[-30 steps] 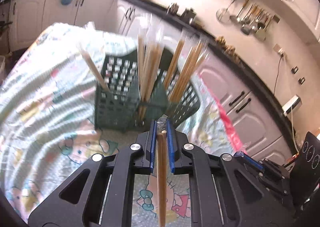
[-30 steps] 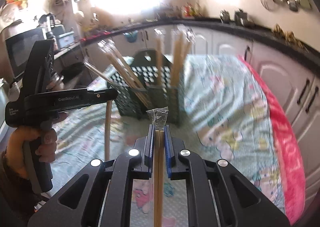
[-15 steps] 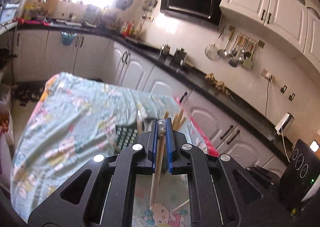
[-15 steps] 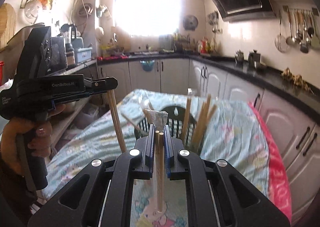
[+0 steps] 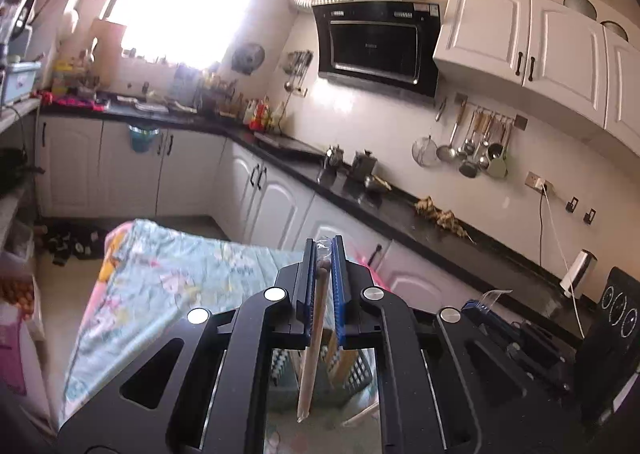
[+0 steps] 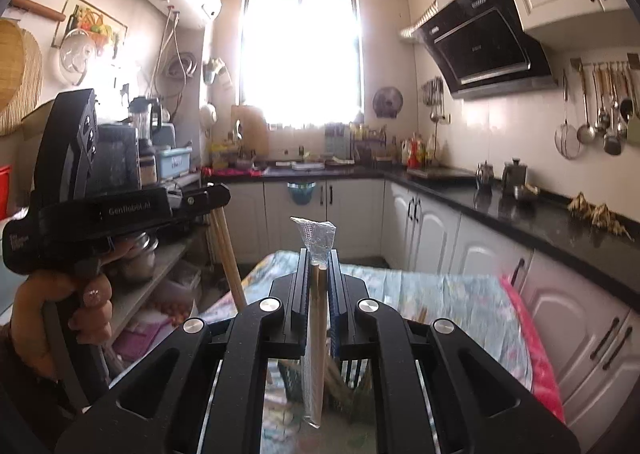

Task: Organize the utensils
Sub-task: 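Lower both held chopsticks down into the caddy slots, then open both grippers to release the chopsticks in the caddy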

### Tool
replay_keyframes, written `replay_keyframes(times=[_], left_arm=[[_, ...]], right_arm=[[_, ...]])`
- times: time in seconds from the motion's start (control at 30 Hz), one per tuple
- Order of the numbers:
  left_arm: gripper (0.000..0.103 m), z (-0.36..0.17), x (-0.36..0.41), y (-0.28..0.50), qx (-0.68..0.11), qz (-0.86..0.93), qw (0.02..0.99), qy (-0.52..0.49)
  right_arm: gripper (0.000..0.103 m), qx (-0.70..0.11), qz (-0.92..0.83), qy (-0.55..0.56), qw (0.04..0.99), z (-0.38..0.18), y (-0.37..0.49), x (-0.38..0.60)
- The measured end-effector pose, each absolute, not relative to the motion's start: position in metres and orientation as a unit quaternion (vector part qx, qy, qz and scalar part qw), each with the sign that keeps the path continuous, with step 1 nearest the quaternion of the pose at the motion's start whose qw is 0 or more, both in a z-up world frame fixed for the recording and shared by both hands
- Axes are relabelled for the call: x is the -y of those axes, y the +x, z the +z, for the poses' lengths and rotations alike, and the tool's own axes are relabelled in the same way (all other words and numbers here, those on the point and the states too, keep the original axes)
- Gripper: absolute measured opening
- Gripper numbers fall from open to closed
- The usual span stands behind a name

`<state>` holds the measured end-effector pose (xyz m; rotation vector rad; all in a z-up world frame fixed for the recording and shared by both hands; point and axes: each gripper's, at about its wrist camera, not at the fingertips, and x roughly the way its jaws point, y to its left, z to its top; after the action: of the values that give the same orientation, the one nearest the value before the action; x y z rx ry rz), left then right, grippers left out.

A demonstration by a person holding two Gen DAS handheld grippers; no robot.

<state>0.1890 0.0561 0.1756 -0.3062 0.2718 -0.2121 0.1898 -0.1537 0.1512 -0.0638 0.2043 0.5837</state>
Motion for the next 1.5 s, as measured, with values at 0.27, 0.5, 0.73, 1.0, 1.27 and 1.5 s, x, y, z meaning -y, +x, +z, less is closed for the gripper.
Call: replay_keyframes(times=[0.27, 0.5, 0.73, 1.0, 1.27, 1.5], left_arm=[[0.004, 0.198, -0.061, 0.201, -0.106, -0.087, 0.98, -0.144], [0.004, 0.196, -0.064, 0.214, -0.097, -0.071, 0.981, -0.154], [0.004, 0.177, -0.062, 0.229, -0.108, -0.061, 0.978, -0.166], [0.004, 0.153, -0.051, 0.241, -0.118, -0.064, 0.979, -0.156], [0.004, 0.129, -0.04, 0.253, -0.132, -0.073, 0.978, -0.147], [0.004, 0.106, -0.036, 0.262, -0.156, -0.074, 0.975, -0.143]], right_arm=[[0.008, -0.072, 0.276, -0.039, 0.958, 0.172, 0.21, 0.146], [0.008, -0.058, 0.269, -0.043, 0.96, 0.174, 0.231, 0.139], [0.008, -0.05, 0.264, -0.056, 0.962, 0.164, 0.243, 0.129], [0.008, -0.069, 0.258, -0.048, 0.963, 0.141, 0.263, 0.127], [0.008, -0.088, 0.257, -0.045, 0.961, 0.116, 0.279, 0.123], [0.009, -0.111, 0.249, -0.047, 0.961, 0.093, 0.289, 0.119]])
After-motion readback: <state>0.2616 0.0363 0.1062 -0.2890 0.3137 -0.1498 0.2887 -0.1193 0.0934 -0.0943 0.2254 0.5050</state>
